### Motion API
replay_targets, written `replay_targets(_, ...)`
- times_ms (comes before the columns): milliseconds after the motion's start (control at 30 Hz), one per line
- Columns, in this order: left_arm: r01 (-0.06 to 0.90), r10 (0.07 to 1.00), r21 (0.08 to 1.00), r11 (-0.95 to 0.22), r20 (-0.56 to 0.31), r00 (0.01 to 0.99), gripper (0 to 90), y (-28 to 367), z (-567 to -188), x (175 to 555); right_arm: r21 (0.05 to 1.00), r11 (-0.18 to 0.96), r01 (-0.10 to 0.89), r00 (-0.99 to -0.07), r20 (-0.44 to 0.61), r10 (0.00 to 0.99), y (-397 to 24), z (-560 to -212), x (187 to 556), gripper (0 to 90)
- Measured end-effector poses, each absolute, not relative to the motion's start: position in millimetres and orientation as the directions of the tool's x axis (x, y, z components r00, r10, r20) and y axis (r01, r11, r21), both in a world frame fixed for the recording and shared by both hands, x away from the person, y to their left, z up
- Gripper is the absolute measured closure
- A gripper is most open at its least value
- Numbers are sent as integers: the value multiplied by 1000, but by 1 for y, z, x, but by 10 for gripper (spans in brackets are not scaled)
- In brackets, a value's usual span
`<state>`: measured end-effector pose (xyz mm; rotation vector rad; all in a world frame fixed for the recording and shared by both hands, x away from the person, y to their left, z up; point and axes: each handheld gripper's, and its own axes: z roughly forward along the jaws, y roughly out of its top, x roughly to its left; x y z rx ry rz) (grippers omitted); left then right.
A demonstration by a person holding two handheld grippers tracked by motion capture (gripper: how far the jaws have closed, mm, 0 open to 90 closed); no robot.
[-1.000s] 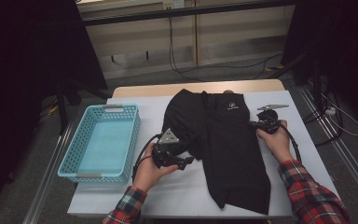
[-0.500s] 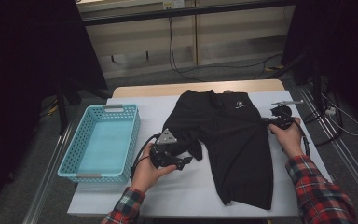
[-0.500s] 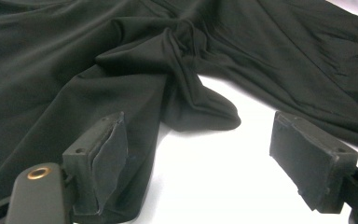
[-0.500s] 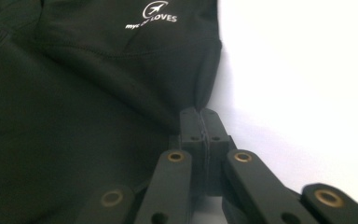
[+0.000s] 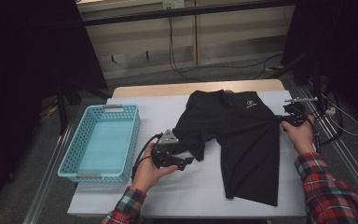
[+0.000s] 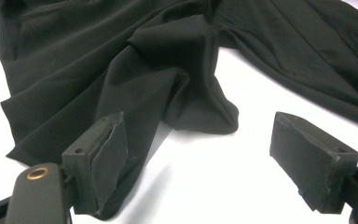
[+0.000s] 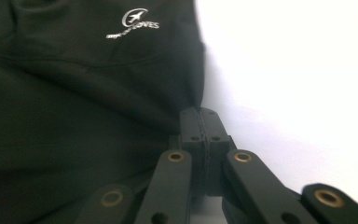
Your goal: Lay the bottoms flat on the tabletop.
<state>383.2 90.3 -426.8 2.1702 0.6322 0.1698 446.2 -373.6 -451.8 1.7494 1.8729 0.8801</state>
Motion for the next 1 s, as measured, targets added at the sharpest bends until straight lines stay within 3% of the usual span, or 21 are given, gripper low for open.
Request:
replay_targets(133,380,502,771,-511,-91,860,190,92,-426,384,690,-7,724,-114,129,985,-377,-457,444,868)
replay_targets(233,378,501,770,-514,-88,861,189,93,-426,384,694,-25,720,-86,125,988,-375,-456,441,697)
replay_targets(533,380,501,775,-505,-95,860,186,93,-427,386,705,-8,709,-118,130,984,-373,-448,417,477)
replay_targets(733,378,505,775,-506,-89,859,183,91,-429,387,695,66,716,-164,74,984,-354,-443,383,382)
replay_targets(1000,365,508,784,-502,-74,858,175,93,-426,386,702,120,702,-223,57,973,-334,-443,342,364)
